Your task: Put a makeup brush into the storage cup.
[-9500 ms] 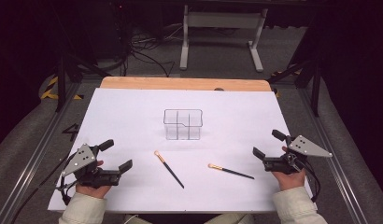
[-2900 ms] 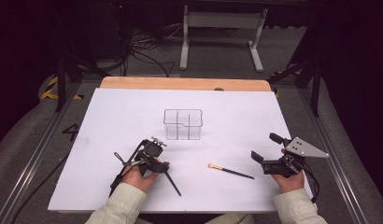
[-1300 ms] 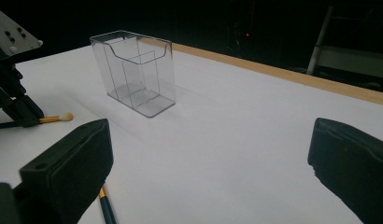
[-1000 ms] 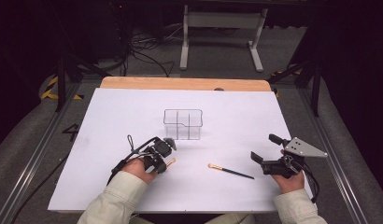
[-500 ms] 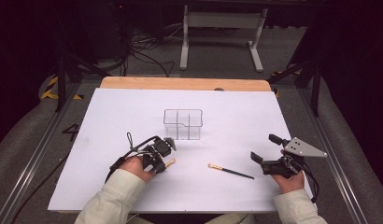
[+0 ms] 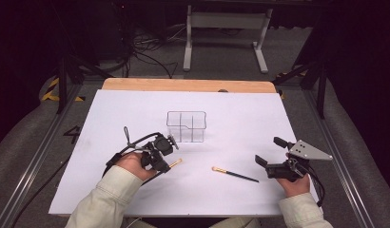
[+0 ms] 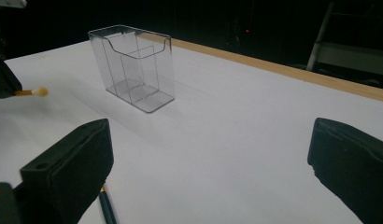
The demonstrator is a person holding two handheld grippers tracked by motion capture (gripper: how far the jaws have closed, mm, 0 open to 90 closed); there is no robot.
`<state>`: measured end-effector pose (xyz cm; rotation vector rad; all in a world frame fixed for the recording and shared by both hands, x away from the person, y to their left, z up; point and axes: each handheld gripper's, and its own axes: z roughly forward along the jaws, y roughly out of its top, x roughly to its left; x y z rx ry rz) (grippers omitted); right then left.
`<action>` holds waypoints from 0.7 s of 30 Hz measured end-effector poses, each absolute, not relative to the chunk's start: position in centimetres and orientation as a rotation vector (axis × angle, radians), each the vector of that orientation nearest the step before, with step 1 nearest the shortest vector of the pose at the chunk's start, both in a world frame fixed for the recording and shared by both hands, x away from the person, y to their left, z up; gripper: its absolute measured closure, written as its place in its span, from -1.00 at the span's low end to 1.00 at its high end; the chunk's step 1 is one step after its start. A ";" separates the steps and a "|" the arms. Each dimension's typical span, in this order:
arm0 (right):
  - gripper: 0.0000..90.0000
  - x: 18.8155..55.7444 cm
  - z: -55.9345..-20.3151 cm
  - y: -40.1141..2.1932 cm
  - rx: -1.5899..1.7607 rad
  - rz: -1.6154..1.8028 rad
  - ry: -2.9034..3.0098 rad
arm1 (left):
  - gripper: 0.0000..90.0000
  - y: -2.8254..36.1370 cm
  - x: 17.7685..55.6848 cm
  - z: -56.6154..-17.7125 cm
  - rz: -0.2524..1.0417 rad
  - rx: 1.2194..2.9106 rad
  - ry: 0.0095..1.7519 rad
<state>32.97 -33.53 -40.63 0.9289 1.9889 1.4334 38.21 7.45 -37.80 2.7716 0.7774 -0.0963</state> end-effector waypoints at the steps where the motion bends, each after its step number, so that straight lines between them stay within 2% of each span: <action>1: -0.99 32.9 -40.7 -33.5 0.935 1.434 1.989 | 0.85 7.5 38.2 -37.5 -0.094 2.768 0.762; 5: -0.99 32.9 -40.7 -33.6 0.936 1.429 1.992 | 0.85 7.7 38.3 -36.4 -0.077 2.739 0.735; 21: -0.99 32.6 -41.0 -34.0 0.960 1.426 1.987 | 0.85 9.9 38.4 -32.1 0.026 2.427 0.607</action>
